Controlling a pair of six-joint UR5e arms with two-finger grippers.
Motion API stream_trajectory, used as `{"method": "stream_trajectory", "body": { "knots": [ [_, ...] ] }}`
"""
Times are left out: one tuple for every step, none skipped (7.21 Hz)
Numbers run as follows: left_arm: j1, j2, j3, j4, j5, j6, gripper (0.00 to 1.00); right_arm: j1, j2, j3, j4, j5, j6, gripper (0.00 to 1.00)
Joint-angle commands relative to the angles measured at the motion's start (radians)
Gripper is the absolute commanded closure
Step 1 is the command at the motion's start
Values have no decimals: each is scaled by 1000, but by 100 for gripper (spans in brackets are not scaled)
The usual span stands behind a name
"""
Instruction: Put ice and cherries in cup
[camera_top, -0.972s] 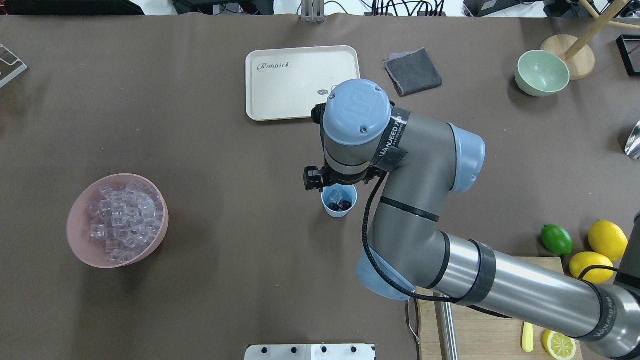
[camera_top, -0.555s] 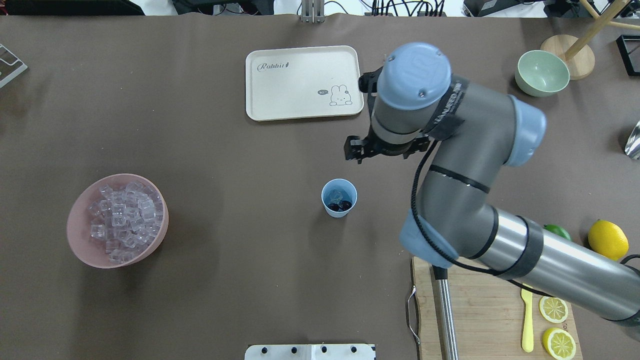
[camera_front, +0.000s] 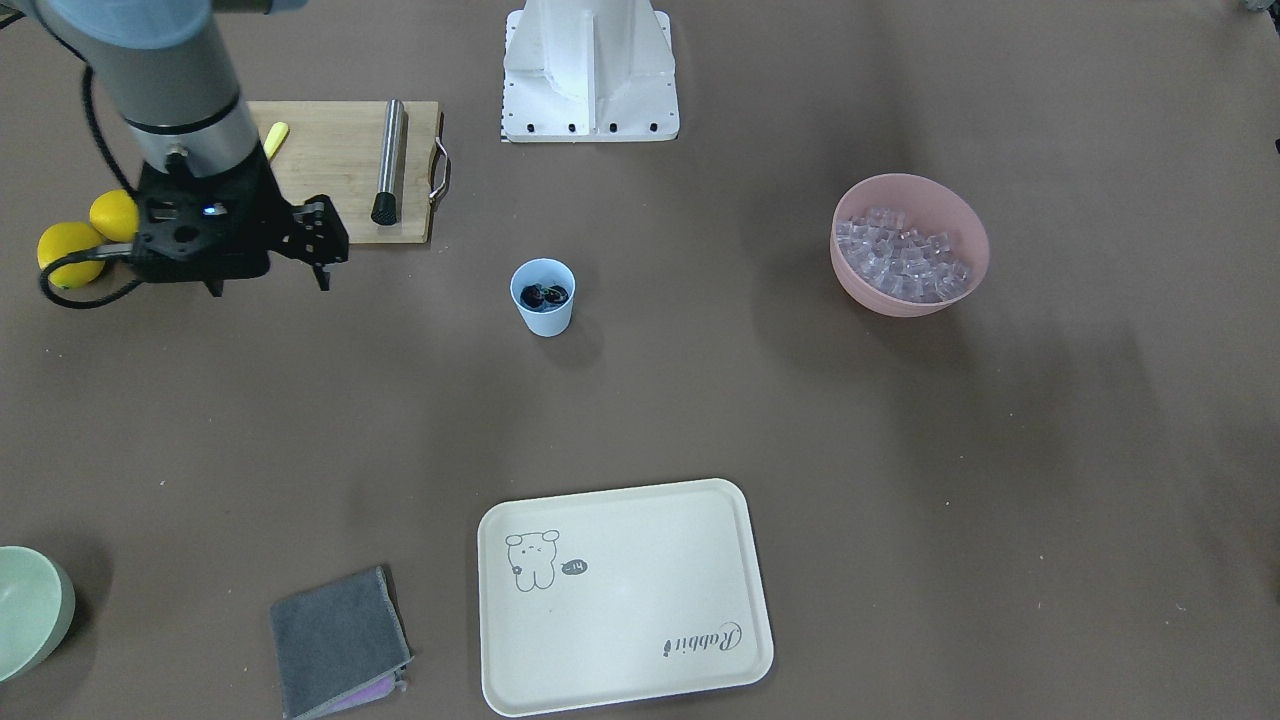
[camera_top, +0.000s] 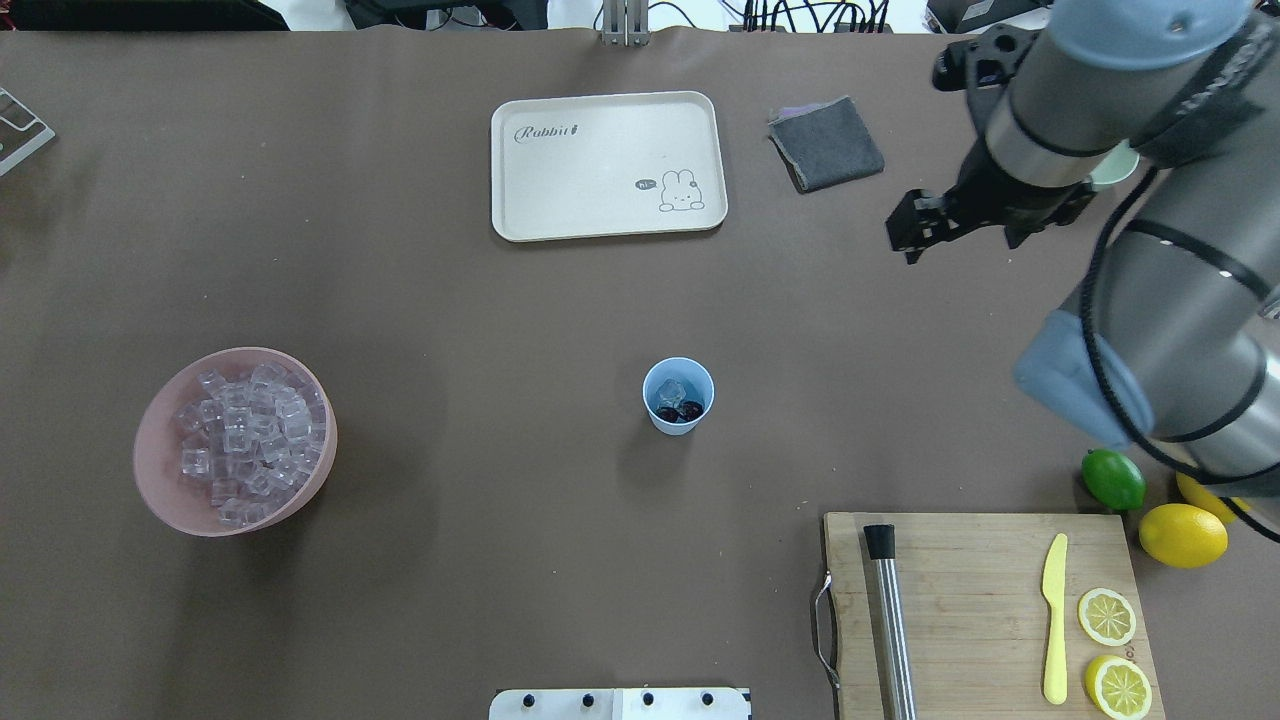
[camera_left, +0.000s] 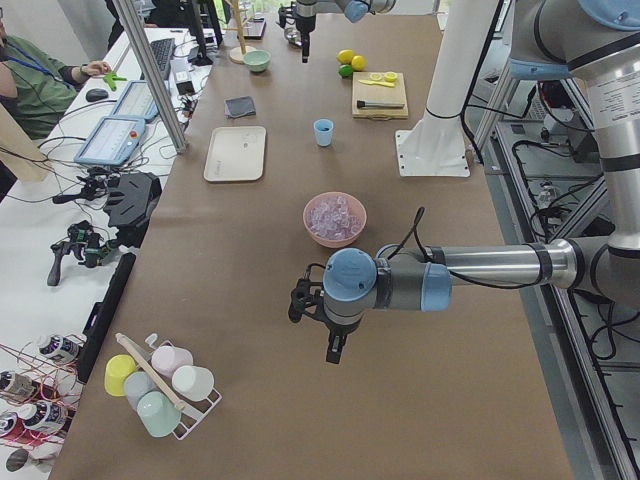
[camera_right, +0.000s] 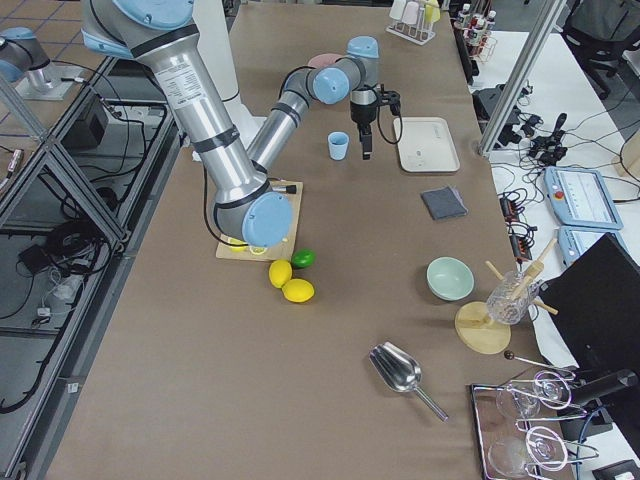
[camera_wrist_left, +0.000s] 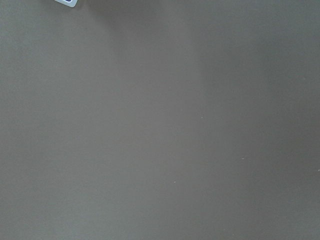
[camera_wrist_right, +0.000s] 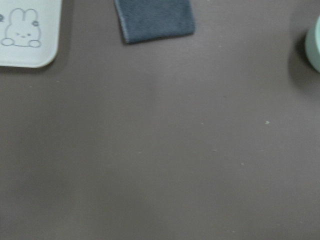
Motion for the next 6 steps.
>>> {"method": "stream_trajectory", "body": {
  "knots": [
    [76, -25, -41, -1, -3, -234, 1, 154, -176, 59, -16, 50, -238, 0],
    [79, -22, -43, -3, -2, -231, 2, 269, -273, 55, -14, 100, -399, 0],
    [82, -20, -39, -3, -2, -231, 1, 402, -380, 43, -11, 122, -613, 0],
    [84, -14, -34, -3, 3, -230, 2, 508, -454, 11, -10, 115, -802, 0],
    [82, -15, -34, -6, 3, -230, 1, 602, -507, -25, -11, 121, -906, 0],
    [82, -14, -31, -6, 7, -230, 2, 635, -572, -51, -7, 122, -912, 0]
  ]
}}
